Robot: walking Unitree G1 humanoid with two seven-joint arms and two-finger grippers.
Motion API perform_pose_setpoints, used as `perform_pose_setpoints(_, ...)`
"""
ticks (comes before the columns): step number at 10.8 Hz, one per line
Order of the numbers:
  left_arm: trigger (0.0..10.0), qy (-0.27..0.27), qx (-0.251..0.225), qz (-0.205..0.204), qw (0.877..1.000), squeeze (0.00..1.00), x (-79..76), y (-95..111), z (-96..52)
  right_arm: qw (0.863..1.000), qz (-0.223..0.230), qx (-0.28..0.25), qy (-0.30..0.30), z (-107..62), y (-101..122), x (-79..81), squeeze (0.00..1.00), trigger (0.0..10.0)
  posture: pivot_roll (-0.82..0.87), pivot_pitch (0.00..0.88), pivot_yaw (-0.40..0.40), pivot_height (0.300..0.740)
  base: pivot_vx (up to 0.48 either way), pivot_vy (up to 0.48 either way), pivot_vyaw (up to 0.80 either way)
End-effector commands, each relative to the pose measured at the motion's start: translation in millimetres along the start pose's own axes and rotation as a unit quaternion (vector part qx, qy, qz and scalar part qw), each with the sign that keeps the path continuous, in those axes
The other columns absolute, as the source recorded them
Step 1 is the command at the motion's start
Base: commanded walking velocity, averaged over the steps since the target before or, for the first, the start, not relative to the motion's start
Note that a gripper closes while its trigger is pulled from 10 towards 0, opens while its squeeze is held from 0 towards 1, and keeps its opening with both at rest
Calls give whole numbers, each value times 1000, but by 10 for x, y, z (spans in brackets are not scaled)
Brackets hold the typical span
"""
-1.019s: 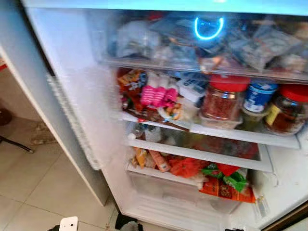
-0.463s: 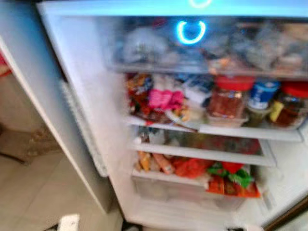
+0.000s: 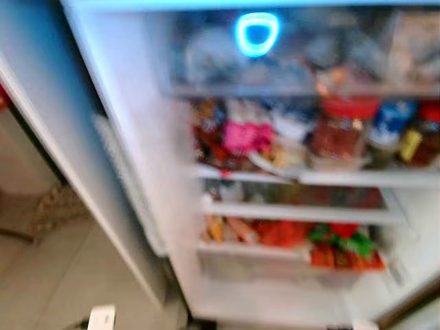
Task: Restocking fridge
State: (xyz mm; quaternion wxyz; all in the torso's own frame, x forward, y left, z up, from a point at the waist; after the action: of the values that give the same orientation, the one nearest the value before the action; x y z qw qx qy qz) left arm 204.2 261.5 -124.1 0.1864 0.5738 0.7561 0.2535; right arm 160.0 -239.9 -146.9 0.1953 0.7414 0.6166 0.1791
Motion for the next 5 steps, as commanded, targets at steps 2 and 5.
perform_pose_setpoints(2, 10000, 7, 10, 1, 1000, 0, 69, -61, -16, 1000, 0, 23, 15, 1, -138, 122, 0, 10000, -2, 0, 44, 640, 0, 382, 0)
perform_pose_setpoints(5, 10000, 6, 10, 0, 1000, 0, 55, -69, -15, 1000, -2, 23, 16, 0, -135, 114, 0, 10000, -3, 0, 44, 640, 0, 381, 0)
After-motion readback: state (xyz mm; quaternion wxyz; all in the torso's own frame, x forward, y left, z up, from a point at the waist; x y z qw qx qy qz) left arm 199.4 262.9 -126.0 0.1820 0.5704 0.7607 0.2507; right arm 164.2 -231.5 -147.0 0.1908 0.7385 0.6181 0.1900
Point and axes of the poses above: a point about 5 cm out from each wrist's last joint towards the gripper, its own z axis pointing out of the wrist towards the gripper, its own y axis along the axis of the wrist's last joint, x = y × z, the point moved 6 cm from there along z, pointing out of the wrist towards the gripper, and after that the axes turned 7 degrees about -z, right-handed, at the moved point
